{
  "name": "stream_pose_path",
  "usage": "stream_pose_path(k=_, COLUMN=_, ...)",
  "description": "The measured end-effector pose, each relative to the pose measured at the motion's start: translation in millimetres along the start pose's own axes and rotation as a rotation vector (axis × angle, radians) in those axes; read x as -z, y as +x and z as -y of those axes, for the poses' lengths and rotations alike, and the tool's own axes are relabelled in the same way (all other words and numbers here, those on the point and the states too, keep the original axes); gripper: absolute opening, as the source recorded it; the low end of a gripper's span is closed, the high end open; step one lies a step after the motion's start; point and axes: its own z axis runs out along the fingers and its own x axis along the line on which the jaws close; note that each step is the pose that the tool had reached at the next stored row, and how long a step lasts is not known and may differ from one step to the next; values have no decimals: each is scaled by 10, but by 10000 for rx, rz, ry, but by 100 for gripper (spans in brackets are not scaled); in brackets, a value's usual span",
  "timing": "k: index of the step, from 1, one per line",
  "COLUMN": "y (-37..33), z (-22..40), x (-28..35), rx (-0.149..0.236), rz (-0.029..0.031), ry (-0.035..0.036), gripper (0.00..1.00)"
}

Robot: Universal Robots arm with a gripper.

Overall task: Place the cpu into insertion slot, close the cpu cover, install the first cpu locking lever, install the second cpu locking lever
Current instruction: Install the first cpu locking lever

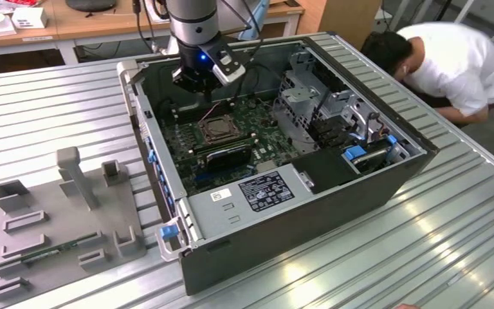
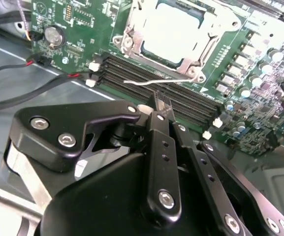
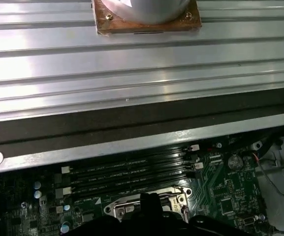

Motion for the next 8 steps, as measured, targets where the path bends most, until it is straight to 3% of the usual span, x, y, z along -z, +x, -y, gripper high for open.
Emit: stream_pose_path(k=8, y=26, z=72, x=-109, rx=-16, rz=-8, ry=-88, gripper=11)
